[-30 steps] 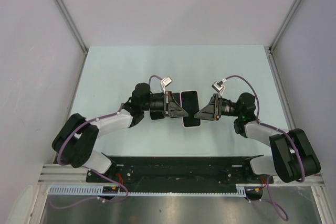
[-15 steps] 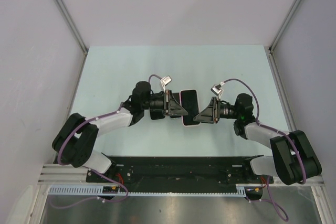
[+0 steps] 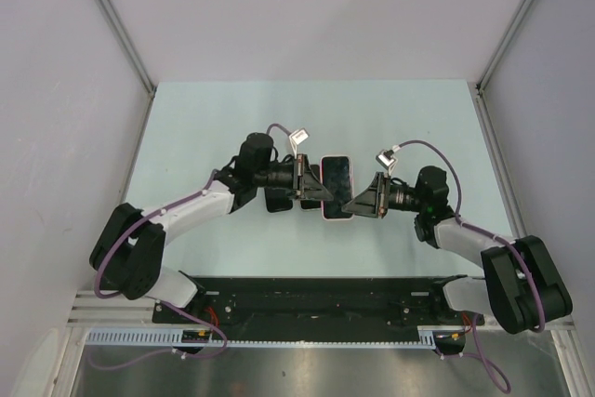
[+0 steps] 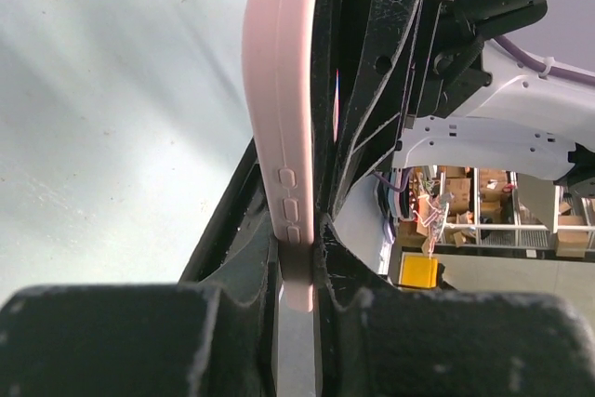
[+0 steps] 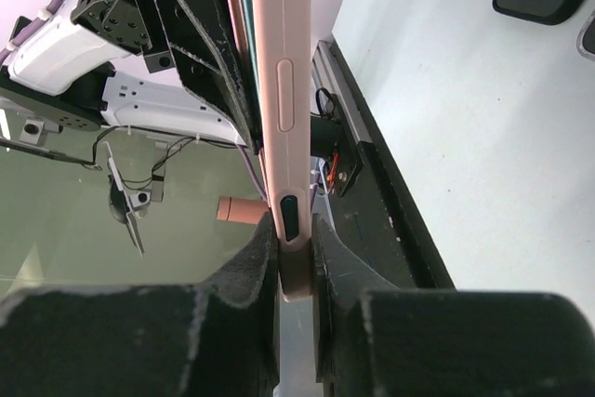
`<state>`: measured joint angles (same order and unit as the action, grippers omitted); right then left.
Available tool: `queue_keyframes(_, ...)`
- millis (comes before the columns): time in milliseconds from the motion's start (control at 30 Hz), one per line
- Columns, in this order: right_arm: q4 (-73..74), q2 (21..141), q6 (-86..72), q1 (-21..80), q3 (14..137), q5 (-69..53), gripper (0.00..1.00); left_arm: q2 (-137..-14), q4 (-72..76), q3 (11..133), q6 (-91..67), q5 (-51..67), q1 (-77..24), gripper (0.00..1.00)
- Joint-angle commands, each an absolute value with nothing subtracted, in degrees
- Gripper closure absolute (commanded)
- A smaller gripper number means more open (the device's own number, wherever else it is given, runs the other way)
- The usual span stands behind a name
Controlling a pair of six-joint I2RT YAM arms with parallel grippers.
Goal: Put the phone into the phone case
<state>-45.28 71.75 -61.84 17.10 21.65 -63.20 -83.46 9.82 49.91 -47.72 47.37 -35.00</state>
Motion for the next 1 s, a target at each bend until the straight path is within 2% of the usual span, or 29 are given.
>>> queue_keyframes(0,-46.1,69.1,-66.2,17.2,23.7,-62.8,0.81,-82.3,10.3,48.8,-40.9,45.9,-34.5,1.00)
queue_keyframes(67,-45.0,68.4,-63.7,17.2,24.0,-62.4,0.71,-82.0,13.3,48.0,-42.3,48.6,-34.5,1.00)
queue_keyframes(100,-43.1,67.9,-62.8,17.3,24.3,-62.0,0.62,-81.7,15.0,47.2,-43.6,49.6,-34.5,1.00)
queue_keyframes(200,-38.5,66.1,-57.7,17.2,26.1,-61.4,0.49,-80.7,16.9,46.0,-45.6,53.6,-34.5,1.00)
queue_keyframes(300,-32.8,64.6,-53.4,17.1,29.0,-59.9,0.42,-80.0,16.9,45.1,-46.2,56.5,-34.8,1.00)
queue_keyframes(500,-33.8,67.4,-54.4,15.7,31.6,-59.9,0.39,-78.1,17.7,43.1,-46.1,60.1,-35.5,1.00)
queue_keyframes(767,-45.4,70.7,-61.5,14.9,31.9,-61.6,0.40,-78.2,18.4,41.1,-45.9,63.8,-35.9,1.00)
queue_keyframes(967,-42.6,70.4,-59.3,15.4,31.8,-61.5,0.42,-79.0,18.8,40.7,-45.9,63.7,-35.9,1.00)
